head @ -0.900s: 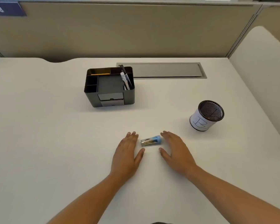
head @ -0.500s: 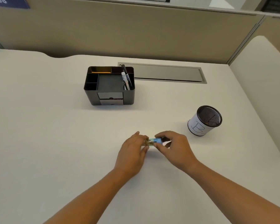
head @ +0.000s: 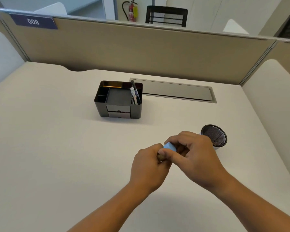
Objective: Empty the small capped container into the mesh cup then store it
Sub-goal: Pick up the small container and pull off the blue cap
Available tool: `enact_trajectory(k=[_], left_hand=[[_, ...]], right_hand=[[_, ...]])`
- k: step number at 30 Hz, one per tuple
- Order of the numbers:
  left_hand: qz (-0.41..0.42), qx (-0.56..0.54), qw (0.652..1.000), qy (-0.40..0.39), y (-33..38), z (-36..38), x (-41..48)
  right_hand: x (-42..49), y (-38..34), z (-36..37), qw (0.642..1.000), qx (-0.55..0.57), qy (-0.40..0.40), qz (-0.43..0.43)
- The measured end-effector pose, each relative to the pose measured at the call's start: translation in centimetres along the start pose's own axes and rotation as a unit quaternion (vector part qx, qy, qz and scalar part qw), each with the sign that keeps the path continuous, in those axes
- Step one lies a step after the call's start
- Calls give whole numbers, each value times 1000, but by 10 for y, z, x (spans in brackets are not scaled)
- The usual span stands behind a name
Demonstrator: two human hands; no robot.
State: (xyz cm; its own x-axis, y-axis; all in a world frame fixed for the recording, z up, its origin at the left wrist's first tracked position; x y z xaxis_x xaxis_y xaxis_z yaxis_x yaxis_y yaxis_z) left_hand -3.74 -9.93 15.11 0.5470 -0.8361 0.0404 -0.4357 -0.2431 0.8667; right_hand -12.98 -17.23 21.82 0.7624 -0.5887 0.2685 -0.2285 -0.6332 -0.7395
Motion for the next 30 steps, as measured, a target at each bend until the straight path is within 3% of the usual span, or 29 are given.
enact_trajectory(k=[7, 13, 15, 21, 25, 27, 30], left_hand=[[43, -58, 997, -40, 15, -2, 4], [19, -149, 976, -158, 12, 14, 3], [17, -148, 976, -161, 10, 16, 3], [19, -105, 989, -107, 3, 8, 14], [26, -74, 993, -86, 2, 6, 21], [31, -70, 994, -75, 3, 6, 24], [39, -56, 995, -73, 5, 11, 30]], right_hand=[[3, -22, -11, 996, -1, -7, -93], [0, -22, -13, 990, 0, -31, -134], [0, -20, -15, 991, 7, -34, -129], [6, -1, -32, 988, 142, 34, -43], [-3, 47, -33, 948, 291, 111, 58], [-18, 85, -18, 943, 286, 115, 123], [-52, 148, 12, 946, 227, 54, 227]])
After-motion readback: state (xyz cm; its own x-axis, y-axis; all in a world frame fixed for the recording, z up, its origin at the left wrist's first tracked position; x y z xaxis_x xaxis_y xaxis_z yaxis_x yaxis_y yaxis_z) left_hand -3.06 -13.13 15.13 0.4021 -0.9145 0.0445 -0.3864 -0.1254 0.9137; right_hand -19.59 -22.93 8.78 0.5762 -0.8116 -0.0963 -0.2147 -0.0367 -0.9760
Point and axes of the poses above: each hand's wrist, its own x-axis towards the middle knuckle, its own z-axis out of the palm, y = z × x, the point moved 8 cm from there along x, towards the middle knuckle, and after that the axes turned 1 degree about -z, right-handed, at the moved point
